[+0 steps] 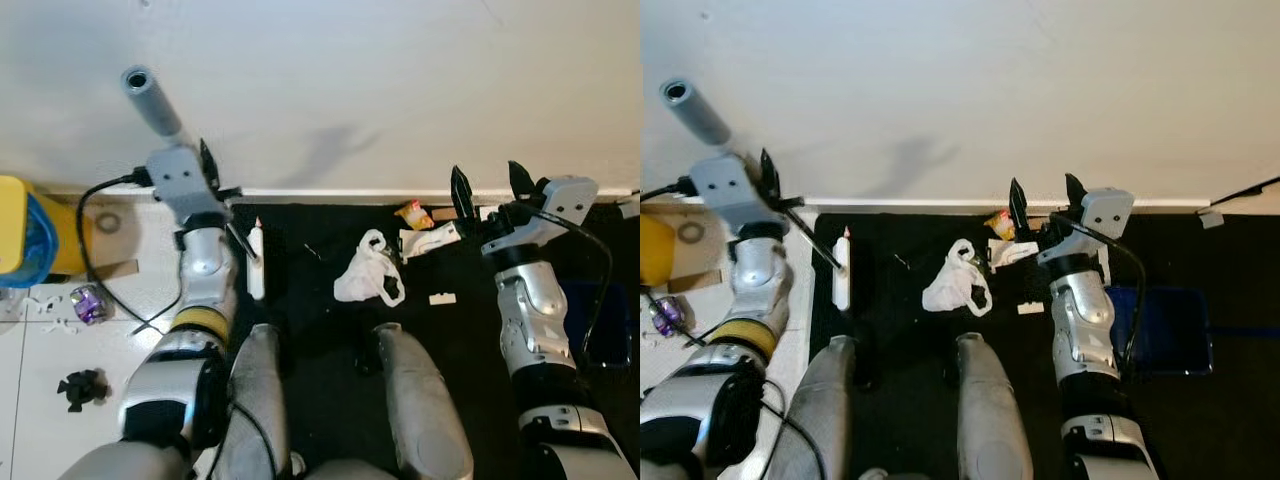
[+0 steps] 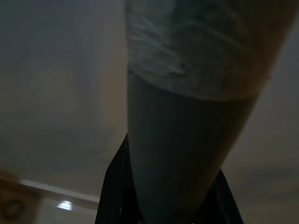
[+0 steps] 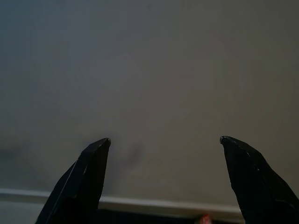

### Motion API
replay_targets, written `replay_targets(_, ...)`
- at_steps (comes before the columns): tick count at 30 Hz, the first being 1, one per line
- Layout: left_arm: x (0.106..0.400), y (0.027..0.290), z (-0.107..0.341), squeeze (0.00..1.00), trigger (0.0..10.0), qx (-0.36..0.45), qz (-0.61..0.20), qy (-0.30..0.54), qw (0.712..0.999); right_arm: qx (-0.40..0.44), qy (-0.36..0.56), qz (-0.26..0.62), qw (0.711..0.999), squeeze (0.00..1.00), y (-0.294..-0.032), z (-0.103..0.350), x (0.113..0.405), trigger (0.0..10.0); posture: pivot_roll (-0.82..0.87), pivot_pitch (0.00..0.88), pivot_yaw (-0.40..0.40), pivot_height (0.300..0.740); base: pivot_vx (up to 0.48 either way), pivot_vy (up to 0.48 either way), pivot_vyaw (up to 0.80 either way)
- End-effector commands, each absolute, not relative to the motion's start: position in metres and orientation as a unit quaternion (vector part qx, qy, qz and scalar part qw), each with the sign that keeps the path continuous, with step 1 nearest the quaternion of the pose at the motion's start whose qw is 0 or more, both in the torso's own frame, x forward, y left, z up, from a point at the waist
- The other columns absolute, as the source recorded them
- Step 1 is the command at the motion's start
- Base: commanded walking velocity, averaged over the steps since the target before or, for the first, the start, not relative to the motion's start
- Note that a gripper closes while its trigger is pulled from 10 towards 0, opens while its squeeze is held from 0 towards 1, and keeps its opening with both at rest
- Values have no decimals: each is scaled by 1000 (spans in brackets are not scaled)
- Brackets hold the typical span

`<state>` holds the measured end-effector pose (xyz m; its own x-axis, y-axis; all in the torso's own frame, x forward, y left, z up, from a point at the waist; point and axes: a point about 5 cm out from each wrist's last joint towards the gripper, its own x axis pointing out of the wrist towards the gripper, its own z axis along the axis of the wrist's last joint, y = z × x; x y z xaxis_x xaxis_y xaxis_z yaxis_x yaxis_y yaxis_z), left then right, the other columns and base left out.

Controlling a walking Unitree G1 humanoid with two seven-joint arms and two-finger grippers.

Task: Sweep floor

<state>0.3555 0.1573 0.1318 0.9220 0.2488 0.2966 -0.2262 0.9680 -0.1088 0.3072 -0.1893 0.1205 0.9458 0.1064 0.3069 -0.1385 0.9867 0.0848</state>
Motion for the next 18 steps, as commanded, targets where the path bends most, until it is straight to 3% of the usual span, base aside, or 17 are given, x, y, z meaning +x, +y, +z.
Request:
replay_targets(1, 353, 136, 122, 0, 10000, -60, 119, -133, 982, 63, -131, 43, 988, 0, -195, 109, 299, 10000, -132, 496, -91, 731, 0, 0, 0)
replay_targets(9, 357, 84, 128, 0, 10000, -101, 90, -107, 985, 75, -123, 28, 989, 0, -196, 111, 295, 10000, -137, 495, -88, 731, 0, 0, 0)
replay_targets(18, 362, 109, 135, 0, 10000, -34, 75, -141, 987, 90, -120, 27, 988, 0, -194, 110, 300, 10000, -83, 435, -64, 731, 0, 0, 0)
